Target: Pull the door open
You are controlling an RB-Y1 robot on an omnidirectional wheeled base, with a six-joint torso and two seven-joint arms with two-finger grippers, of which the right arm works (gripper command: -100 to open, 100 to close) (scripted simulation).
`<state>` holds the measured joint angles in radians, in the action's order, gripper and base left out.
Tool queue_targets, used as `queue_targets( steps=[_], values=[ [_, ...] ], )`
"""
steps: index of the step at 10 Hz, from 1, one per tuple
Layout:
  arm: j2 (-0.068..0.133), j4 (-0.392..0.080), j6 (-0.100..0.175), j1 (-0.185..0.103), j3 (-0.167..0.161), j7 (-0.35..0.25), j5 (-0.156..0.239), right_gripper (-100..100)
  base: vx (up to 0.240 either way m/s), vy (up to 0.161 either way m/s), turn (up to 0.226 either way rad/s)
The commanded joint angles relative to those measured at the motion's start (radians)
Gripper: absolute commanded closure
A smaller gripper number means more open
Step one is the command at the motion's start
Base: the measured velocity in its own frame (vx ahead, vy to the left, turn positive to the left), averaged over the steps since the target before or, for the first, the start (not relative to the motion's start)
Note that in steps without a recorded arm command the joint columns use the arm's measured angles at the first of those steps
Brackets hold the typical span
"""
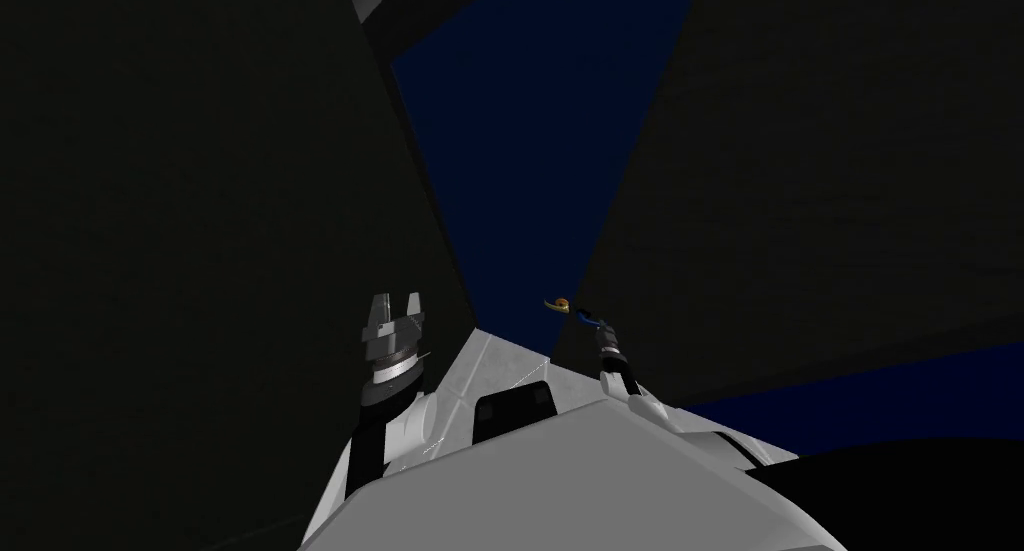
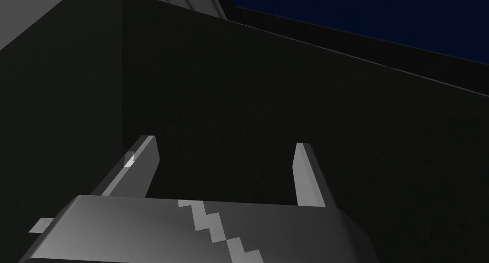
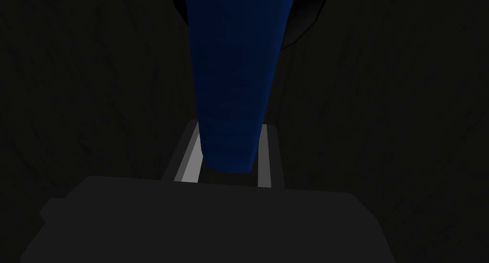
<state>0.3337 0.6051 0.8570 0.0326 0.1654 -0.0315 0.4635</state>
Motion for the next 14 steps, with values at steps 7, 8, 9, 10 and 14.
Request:
queue_targets(
  steps=[7, 8, 9, 10, 14],
  values=[
    [0.008, 0.03, -0.003, 0.016, -0.062, -0.038, -0.043, 100, -0.185, 0.013, 0.061],
    [0.005, 0.036, -0.002, 0.012, -0.075, -0.043, -0.051, 100, -0.111, -0.021, 0.044],
    [0.001, 0.046, -0.001, 0.004, -0.097, -0.053, -0.066, 100, -0.12, -0.029, 0.119],
    [0.001, 0.046, -0.001, 0.004, -0.097, -0.053, -0.066, 100, -0.085, -0.04, 0.055],
    [0.004, 0.08, -0.012, 0.02, -0.102, -0.055, -0.071, 100, -0.046, -0.032, 0.028]
  ],
)
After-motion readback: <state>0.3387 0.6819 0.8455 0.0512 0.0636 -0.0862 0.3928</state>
